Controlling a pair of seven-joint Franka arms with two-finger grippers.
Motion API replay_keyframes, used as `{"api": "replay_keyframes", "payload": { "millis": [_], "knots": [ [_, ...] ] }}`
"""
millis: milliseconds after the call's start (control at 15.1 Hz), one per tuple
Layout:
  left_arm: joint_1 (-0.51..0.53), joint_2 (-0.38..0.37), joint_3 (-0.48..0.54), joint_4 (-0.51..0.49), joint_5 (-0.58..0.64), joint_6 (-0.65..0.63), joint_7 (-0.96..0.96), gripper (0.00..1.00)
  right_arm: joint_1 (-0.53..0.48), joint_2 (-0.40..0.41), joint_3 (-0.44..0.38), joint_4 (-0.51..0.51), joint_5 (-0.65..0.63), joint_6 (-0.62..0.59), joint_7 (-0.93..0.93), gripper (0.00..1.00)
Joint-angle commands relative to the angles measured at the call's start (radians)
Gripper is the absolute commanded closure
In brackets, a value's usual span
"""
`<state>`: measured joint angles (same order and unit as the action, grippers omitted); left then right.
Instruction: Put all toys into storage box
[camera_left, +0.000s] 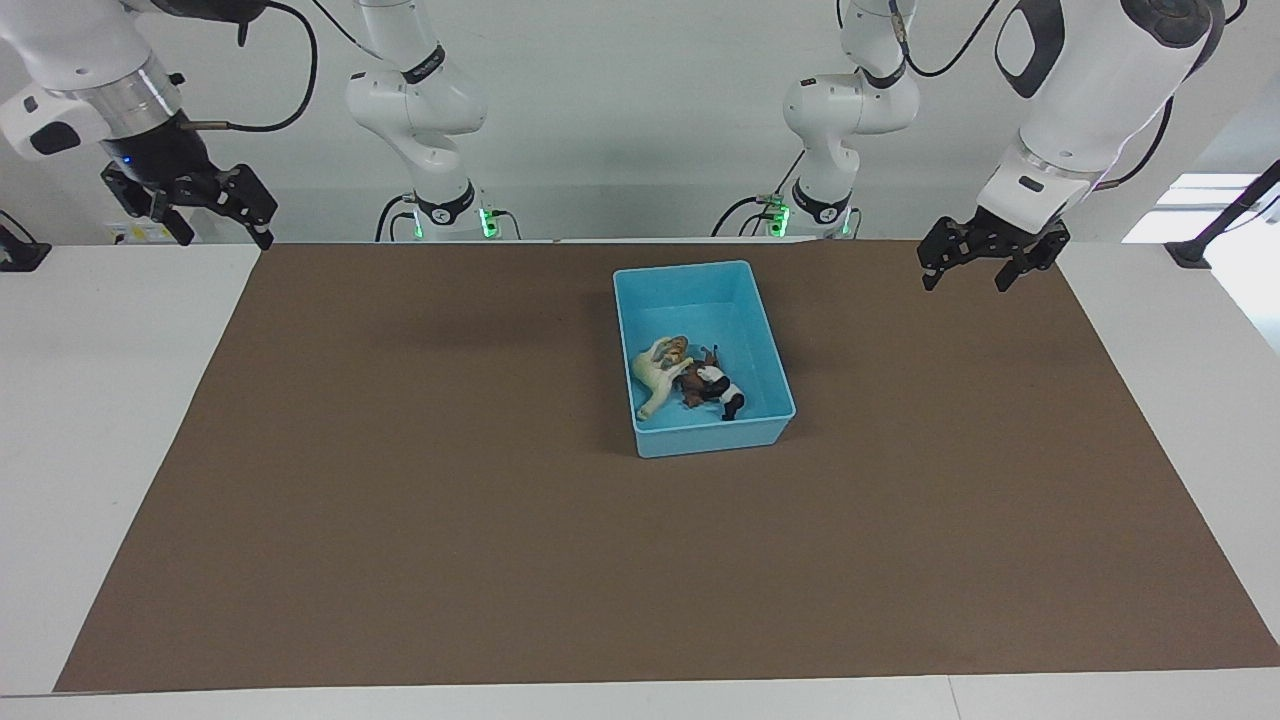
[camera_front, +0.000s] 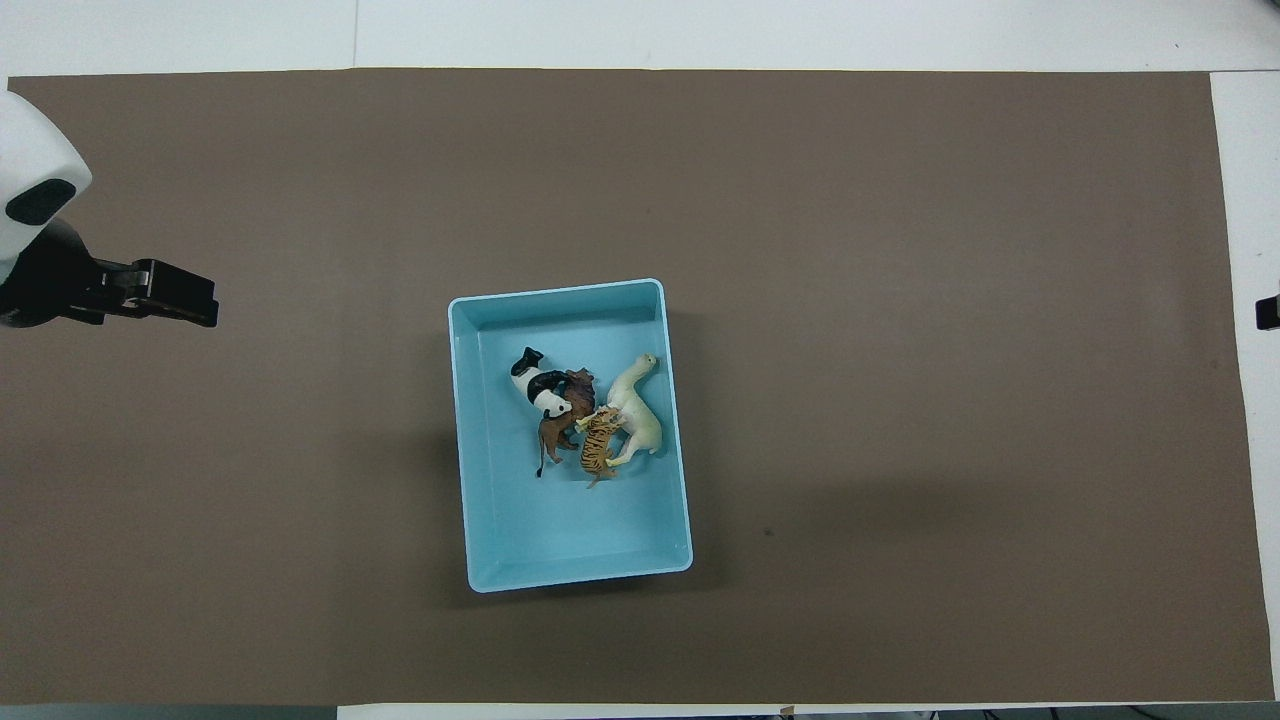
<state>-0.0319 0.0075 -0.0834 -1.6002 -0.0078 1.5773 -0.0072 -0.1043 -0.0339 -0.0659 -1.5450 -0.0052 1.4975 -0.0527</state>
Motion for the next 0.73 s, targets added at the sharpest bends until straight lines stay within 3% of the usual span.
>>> {"api": "replay_keyframes", "payload": {
  "millis": [0,663],
  "knots": [
    [0.006,-0.017,0.002,-0.011,-0.006,0.009,0.006,0.0,-0.018,0.005,0.011,-0.018,0.002,0.026,-0.019,0.0],
    [0.01,-0.02,0.002,-0.012,-0.006,0.009,0.006,0.0,-0.012,0.005,0.02,0.022,-0.003,-0.04,-0.006,0.0]
  ]
}}
